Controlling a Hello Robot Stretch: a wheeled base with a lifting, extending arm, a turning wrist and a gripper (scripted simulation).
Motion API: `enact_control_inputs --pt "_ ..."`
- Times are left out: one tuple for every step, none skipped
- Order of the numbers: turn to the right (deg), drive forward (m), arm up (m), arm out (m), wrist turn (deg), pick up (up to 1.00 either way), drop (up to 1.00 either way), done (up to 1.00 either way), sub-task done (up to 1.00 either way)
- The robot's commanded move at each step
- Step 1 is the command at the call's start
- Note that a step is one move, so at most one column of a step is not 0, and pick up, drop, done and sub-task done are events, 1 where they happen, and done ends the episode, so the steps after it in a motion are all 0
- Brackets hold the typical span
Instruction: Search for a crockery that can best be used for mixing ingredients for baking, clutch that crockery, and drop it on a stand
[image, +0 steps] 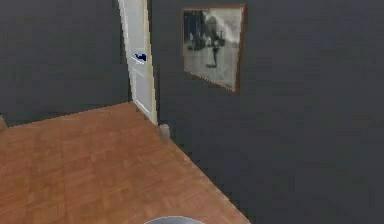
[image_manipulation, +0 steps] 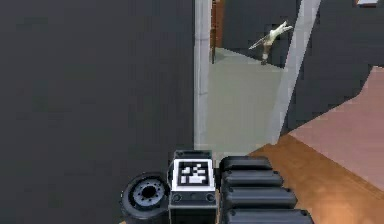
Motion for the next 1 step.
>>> enact_control_inputs --pt "-3.0 0.00 0.00 0.00 0.0 0.00 0.00 0.00 0.00"
